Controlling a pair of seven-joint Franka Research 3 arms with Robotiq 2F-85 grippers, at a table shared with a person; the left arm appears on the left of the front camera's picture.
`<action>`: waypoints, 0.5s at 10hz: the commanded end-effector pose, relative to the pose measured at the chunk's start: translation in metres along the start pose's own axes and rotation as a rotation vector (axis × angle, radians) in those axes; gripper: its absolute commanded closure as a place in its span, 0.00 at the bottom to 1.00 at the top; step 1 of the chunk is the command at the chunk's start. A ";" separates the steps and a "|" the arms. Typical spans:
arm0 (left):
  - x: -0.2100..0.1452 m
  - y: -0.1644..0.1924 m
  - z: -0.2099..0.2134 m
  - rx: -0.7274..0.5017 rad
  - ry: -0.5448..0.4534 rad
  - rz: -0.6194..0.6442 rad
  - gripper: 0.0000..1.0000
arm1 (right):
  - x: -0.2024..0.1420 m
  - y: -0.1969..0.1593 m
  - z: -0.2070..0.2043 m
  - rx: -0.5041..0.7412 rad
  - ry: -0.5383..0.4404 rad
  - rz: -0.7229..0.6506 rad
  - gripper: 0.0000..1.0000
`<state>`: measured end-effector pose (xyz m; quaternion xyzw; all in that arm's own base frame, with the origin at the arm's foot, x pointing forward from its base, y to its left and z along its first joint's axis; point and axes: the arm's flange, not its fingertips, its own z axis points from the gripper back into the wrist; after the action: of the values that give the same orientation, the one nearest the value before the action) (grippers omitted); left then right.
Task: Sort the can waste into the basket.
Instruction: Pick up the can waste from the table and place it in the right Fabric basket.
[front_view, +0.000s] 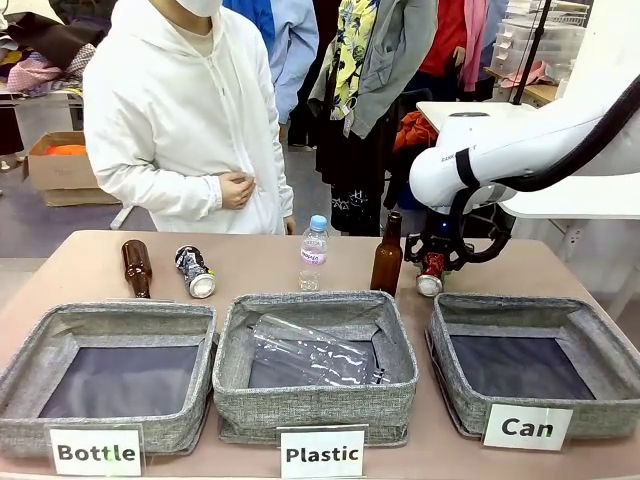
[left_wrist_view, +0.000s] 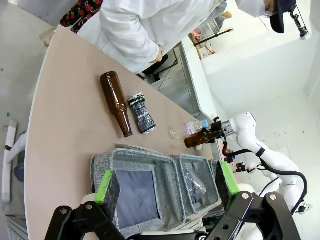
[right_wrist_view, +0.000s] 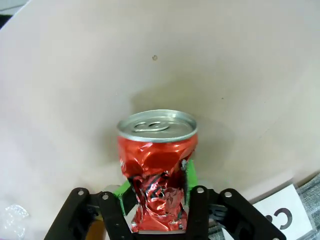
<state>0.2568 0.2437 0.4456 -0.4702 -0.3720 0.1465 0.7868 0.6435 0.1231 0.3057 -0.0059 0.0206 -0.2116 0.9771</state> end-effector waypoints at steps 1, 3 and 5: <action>0.001 0.001 0.000 -0.019 -0.014 -0.022 0.00 | 0.000 -0.010 0.015 0.002 -0.013 -0.022 1.00; 0.001 0.001 0.000 -0.019 -0.014 -0.022 0.00 | -0.006 -0.043 0.048 0.037 -0.072 -0.004 1.00; 0.001 0.001 0.000 -0.019 -0.014 -0.022 0.00 | -0.029 -0.095 0.102 0.088 -0.118 0.119 1.00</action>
<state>0.2565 0.2438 0.4460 -0.4702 -0.3724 0.1464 0.7866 0.6187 0.0682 0.3912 0.0048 -0.0294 -0.1936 0.9806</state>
